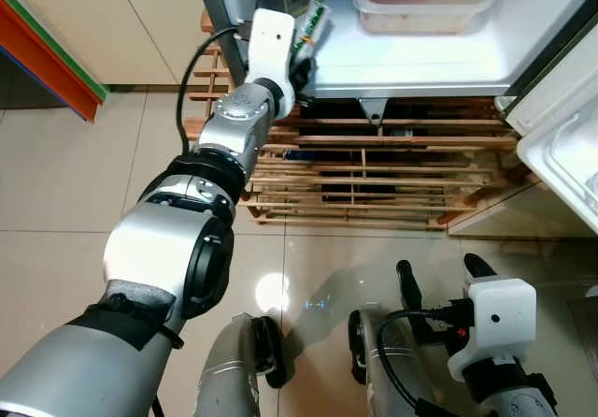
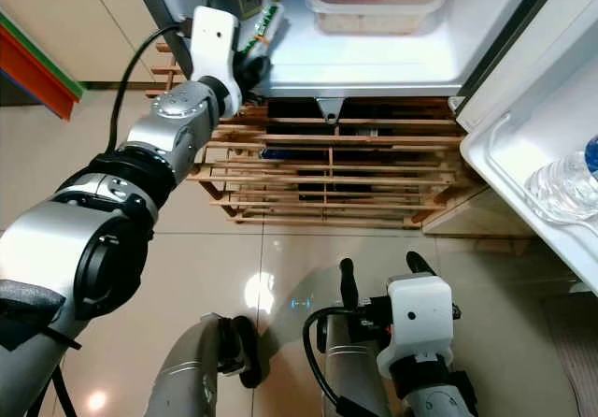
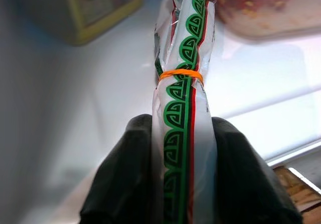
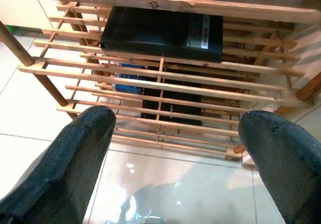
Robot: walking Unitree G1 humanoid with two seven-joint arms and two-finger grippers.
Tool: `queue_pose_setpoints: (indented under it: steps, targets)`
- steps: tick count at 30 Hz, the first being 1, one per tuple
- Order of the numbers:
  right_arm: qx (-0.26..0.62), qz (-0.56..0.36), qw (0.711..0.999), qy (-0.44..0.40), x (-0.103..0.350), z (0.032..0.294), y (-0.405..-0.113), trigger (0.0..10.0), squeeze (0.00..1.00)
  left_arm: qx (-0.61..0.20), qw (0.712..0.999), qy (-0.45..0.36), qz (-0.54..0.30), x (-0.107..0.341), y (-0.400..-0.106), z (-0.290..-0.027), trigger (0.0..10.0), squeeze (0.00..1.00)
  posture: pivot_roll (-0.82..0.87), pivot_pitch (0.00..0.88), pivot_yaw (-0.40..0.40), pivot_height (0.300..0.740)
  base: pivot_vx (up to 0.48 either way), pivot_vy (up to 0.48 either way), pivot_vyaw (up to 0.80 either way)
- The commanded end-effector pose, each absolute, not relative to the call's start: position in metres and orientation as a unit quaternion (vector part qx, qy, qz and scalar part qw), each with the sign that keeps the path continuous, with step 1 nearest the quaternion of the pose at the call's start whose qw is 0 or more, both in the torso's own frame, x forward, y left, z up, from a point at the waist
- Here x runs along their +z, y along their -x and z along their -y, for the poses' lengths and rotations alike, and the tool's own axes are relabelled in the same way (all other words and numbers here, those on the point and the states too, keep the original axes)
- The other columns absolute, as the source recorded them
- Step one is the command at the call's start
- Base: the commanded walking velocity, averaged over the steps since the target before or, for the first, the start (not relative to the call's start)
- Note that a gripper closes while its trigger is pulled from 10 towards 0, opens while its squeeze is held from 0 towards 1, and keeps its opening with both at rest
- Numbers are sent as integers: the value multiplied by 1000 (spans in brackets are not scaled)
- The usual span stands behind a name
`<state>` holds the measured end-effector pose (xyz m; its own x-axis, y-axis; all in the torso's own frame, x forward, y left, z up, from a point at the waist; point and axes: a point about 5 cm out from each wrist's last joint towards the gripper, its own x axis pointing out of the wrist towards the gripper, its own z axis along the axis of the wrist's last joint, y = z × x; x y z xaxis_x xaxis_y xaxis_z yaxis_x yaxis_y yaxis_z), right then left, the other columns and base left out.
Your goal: Restocking fridge
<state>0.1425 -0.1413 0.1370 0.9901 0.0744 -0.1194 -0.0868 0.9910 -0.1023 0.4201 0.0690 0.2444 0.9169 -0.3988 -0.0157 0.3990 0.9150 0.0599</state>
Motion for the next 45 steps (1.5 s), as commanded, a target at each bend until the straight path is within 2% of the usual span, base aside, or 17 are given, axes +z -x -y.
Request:
queue_pose_setpoints:
  steps: [1, 13, 23, 24, 31, 38, 41, 42, 45]
  targets:
    - [40, -67, 996, 50, 137, 139, -138, 10000, 0, -219, 975, -37, -13, 245, -419, -63, 10000, 1000, -403, 392, 51, 682, 0, 0, 0]
    - [36, -69, 996, 50, 135, 139, -140, 10000, 0, -208, 976, -57, 36, 275, -422, -63, 10000, 1000, -397, 381, 57, 682, 0, 0, 0]
    - [43, -69, 996, 49, 131, 136, -145, 10000, 0, -171, 973, -117, 105, 311, -424, -72, 10000, 1000, -380, 351, 57, 682, 0, 0, 0]
    - [44, -68, 996, 49, 130, 136, -146, 10000, 0, -172, 972, -115, 110, 314, -424, -72, 10000, 0, -376, 343, 57, 682, 0, 0, 0]
    - [51, -58, 996, 46, 129, 134, -156, 10000, 0, -190, 972, -83, 109, 313, -423, -73, 10000, 0, -342, 315, 59, 682, 0, 0, 0]
    - [53, -41, 997, 41, 129, 133, -175, 10000, 0, -215, 972, -78, 52, 271, -422, -75, 10000, 0, -306, 263, 55, 682, 0, 0, 0]
    - [46, -29, 998, 44, 131, 137, -183, 10000, 0, -241, 967, -68, 57, 265, -420, -73, 10000, 0, -301, 249, 54, 682, 0, 0, 0]
    - [41, -22, 998, 47, 131, 140, -190, 10000, 0, -263, 959, -63, 84, 269, -417, -69, 10000, 0, -282, 211, 56, 682, 0, 0, 0]
    - [32, -11, 998, 44, 133, 143, -199, 10000, 0, -279, 949, -57, 138, 280, -413, -68, 10000, 0, -264, 191, 56, 682, 0, 0, 0]
